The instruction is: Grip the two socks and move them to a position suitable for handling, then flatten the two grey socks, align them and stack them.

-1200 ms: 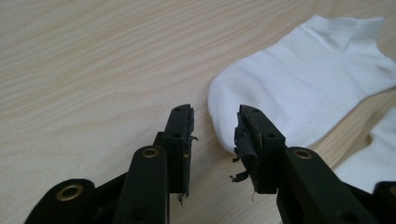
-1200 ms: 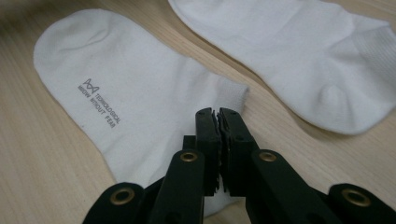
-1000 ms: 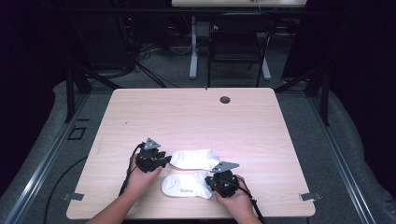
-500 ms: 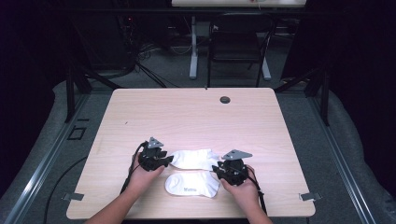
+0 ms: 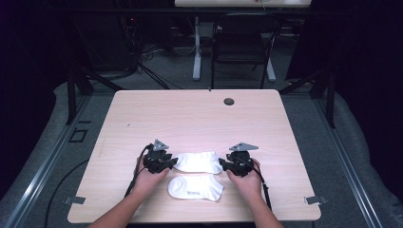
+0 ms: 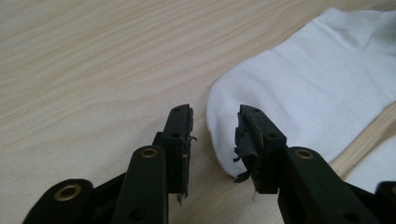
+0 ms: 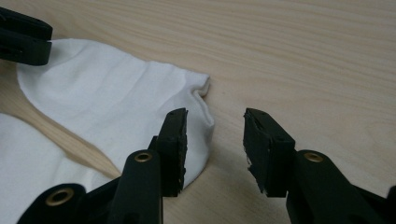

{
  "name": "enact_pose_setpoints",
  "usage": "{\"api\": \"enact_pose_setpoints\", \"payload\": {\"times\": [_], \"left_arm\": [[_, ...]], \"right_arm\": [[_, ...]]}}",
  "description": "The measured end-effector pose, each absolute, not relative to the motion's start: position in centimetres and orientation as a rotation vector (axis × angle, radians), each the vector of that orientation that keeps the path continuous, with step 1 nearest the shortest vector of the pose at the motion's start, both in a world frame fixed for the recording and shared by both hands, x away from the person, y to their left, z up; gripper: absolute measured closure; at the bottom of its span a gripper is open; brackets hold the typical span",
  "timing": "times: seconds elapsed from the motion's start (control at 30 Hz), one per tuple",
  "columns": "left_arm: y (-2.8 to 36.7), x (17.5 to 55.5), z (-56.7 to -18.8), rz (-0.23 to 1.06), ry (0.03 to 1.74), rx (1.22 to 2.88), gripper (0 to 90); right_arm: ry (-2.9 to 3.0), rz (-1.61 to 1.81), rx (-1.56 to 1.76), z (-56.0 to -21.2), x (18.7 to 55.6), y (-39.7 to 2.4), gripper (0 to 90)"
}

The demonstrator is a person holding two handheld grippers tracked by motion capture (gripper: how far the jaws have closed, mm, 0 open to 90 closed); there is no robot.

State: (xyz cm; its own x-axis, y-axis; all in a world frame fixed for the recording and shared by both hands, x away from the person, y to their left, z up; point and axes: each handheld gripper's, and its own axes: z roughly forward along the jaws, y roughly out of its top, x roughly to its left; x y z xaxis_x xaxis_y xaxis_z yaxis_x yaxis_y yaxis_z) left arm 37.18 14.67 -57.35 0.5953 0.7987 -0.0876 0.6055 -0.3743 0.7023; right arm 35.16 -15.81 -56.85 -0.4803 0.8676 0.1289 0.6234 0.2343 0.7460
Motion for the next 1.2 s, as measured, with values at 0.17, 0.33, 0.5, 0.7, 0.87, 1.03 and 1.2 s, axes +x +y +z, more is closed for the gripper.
{"api": "enact_pose_setpoints", "payload": {"times": [0.17,0.33,0.5,0.7,0.87,1.03,1.2], "left_arm": [[14.65,37.18,-57.37,0.355,1.108,2.107,68.0],[14.68,37.23,-57.43,0.341,1.111,2.094,72.2],[14.5,37.16,-57.55,0.341,1.097,2.107,77.8],[14.54,37.16,-57.61,0.325,1.088,2.115,87.5],[14.58,37.17,-57.55,0.314,1.082,2.109,89.2],[14.63,37.19,-57.49,0.308,1.085,2.101,89.3],[14.73,37.29,-57.42,0.304,1.087,2.086,89.3]], "right_arm": [[2.209,1.088,1.407,-57.33,35.63,-15.83,59.1],[2.221,1.111,1.427,-57.59,35.82,-15.7,65.5],[2.245,1.116,1.443,-57.64,35.85,-15.64,75.9],[2.251,1.112,1.448,-57.67,35.85,-15.49,85.8],[2.249,1.117,1.451,-57.43,35.86,-15.53,86.4],[2.248,1.137,1.465,-57.42,35.98,-15.63,86.4],[2.249,1.145,1.475,-57.34,35.99,-15.75,86.3]]}}
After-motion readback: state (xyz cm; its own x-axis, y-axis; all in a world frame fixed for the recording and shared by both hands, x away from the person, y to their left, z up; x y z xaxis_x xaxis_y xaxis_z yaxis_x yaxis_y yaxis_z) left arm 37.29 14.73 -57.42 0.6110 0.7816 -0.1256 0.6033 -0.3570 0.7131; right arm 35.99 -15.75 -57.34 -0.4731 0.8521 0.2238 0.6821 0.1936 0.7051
